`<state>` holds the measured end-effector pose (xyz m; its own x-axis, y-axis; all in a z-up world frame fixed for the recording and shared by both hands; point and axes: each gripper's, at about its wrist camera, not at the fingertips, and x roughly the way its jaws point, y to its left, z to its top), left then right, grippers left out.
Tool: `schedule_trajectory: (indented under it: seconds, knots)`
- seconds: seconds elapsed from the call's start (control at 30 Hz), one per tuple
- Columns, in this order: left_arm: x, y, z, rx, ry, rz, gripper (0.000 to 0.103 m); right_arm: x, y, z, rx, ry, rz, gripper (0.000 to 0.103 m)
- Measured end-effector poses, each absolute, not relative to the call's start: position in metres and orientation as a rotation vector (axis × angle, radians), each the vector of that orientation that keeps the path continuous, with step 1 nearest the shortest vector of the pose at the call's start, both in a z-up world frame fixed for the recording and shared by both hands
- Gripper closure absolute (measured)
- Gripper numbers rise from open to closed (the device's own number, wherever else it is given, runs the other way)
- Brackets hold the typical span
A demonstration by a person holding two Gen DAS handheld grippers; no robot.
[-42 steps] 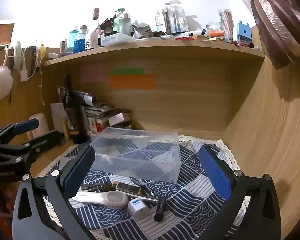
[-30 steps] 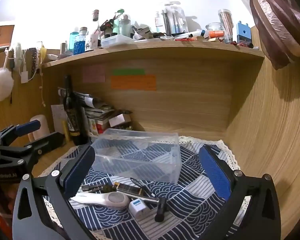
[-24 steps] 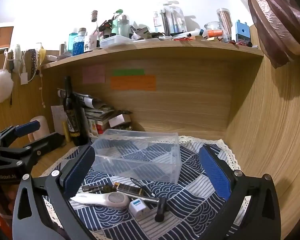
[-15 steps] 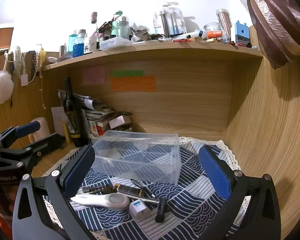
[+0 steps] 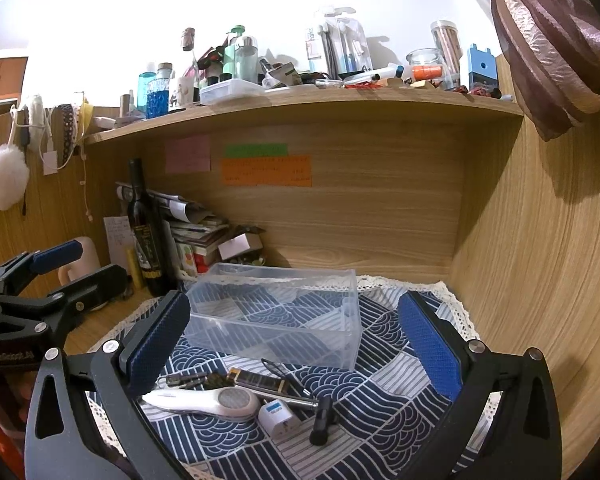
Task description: Organize rigid objects
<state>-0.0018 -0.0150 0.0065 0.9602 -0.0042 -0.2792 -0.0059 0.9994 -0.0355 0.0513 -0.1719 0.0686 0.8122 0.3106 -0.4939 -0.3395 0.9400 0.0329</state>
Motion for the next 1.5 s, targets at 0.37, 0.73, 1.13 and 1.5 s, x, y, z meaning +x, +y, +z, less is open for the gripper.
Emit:
schedule_trajectory:
  seconds: [0.37,0.73,1.13,1.5]
  knots:
    - [-0.003,-0.0163,0.0065,-0.029,0.282,-0.008,0.0,0.0491,-0.1722,0.0729,-0.055,0.511,0.352,0.0]
    - [-0.0034,-0.0162,0.0061,-0.028,0.283,-0.01,0.0,0.0486,-0.1708,0.0725,-0.053,0.51,0.355,0.0]
    - [-0.0053,-0.0163,0.0062,-0.027,0.275,-0.011,0.0,0.0473,-0.1698,0.0723,-0.045,0.508,0.361,0.0]
    - [-0.0046,-0.0151,0.0054,-0.034,0.276,-0.027,0.0,0.0482,-0.1706,0.0726,-0.035,0.514,0.376,0.0]
